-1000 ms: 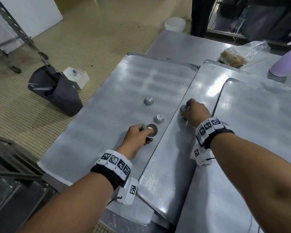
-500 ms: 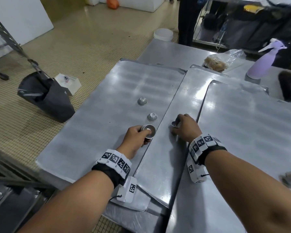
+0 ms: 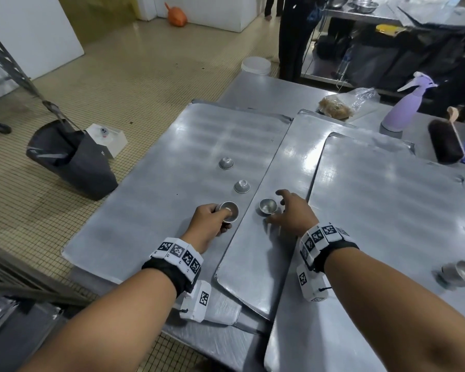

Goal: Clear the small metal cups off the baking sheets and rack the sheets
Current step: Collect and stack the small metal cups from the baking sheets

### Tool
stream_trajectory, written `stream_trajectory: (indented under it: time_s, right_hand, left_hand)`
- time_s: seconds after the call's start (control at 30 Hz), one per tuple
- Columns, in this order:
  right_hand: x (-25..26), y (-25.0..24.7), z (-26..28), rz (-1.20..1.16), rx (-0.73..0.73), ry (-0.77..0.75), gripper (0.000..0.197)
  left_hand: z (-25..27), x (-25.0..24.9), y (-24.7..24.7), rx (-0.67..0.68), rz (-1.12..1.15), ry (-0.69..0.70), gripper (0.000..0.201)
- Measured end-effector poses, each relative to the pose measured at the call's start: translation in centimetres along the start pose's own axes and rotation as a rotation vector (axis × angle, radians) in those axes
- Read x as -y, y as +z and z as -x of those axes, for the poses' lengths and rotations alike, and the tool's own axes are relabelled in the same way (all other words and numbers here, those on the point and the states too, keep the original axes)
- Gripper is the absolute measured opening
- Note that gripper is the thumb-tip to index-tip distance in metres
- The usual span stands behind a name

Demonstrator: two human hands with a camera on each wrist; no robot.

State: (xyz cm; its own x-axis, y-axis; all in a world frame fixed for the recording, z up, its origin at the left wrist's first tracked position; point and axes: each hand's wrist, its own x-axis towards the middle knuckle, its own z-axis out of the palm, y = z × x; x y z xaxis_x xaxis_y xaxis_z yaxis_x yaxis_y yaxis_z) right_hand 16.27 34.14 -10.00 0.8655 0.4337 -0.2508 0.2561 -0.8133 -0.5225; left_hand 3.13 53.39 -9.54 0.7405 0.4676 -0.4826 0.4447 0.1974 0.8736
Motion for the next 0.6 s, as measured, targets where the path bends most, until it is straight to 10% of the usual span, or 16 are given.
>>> stream_trajectory:
  time_s: [0.6]
  right_hand:
    - [4.5,1.8,0.7,-0.076,-0.047,-0.241,0.053]
  left_hand:
    - [-1.6,0.2,-2.1,-0.115,0.079,-0.017,0.008]
